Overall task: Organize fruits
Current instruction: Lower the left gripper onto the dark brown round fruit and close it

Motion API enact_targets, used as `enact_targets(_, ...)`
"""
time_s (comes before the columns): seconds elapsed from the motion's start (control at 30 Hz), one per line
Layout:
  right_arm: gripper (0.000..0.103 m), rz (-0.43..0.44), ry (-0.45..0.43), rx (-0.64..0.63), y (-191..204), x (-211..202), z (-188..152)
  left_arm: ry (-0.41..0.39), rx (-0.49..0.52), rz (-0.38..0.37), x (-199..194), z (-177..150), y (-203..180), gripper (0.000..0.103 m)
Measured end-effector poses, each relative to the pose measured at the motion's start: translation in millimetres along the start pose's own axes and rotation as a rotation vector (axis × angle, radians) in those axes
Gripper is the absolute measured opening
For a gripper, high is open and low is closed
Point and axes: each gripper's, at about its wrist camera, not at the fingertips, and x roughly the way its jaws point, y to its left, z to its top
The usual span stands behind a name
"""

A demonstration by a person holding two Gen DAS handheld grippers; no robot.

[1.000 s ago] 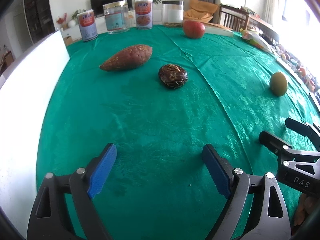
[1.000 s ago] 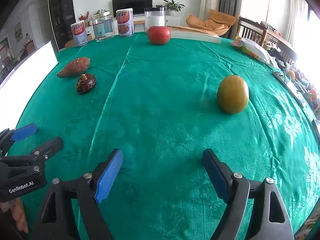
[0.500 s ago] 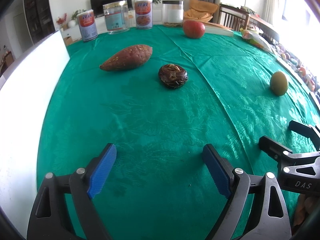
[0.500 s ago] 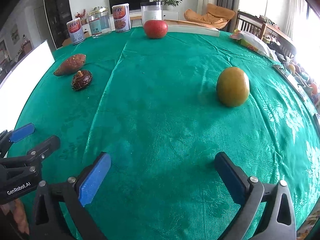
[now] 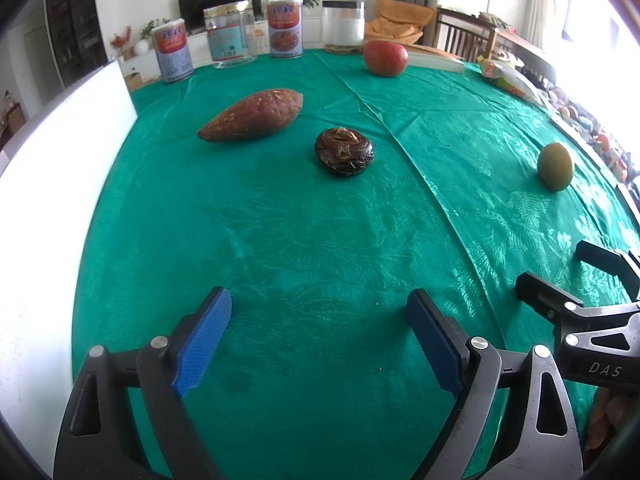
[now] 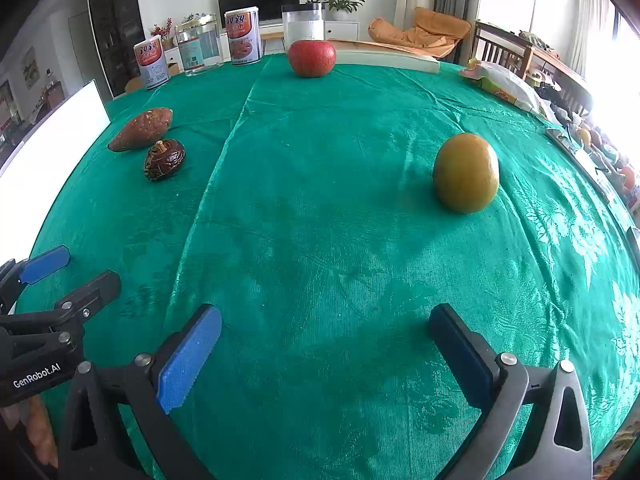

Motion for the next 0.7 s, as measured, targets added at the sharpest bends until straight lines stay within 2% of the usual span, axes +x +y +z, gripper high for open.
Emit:
enact_targets(0.07,0.103,0.000,0.000,0.000,0,0,0,0.027,0.023,-0.024,-1,2,3,0.091)
enact_targets(0.13,0.103,0.000,0.000,0.001,0,0,0,0.054,-0.012,-0.051,-2,12,9,0.090)
enact_targets(0.23,0.103,0.000,0.000,0.001,0,0,0,0.012,-0.093,-0.099,-7,38,14,0.090)
enact_targets(0.33,0.103,0.000,0.000,0.001,0,0,0,-0.002,-0.094,-0.122,3,68,5,0.090)
enact_targets(0.43,0.103,0.000,0.000,0.001,0,0,0,0.021,-0.056,-0.079,31,86,-7,0.089)
enact_targets(0.53,0.103,0.000,0.000,0.001,0,0,0,0.036,-0.019,-0.026,51,88,-13,0.088)
enact_targets(0.67,0.103,0.000,0.000,0.001,0,0,0,0.020,-0.014,0.000,62,89,-10,0.087)
enact_targets(0.7,0.103,0.000,0.000,0.001,0,0,0,0.014,-0.017,-0.005,63,89,-9,0.081)
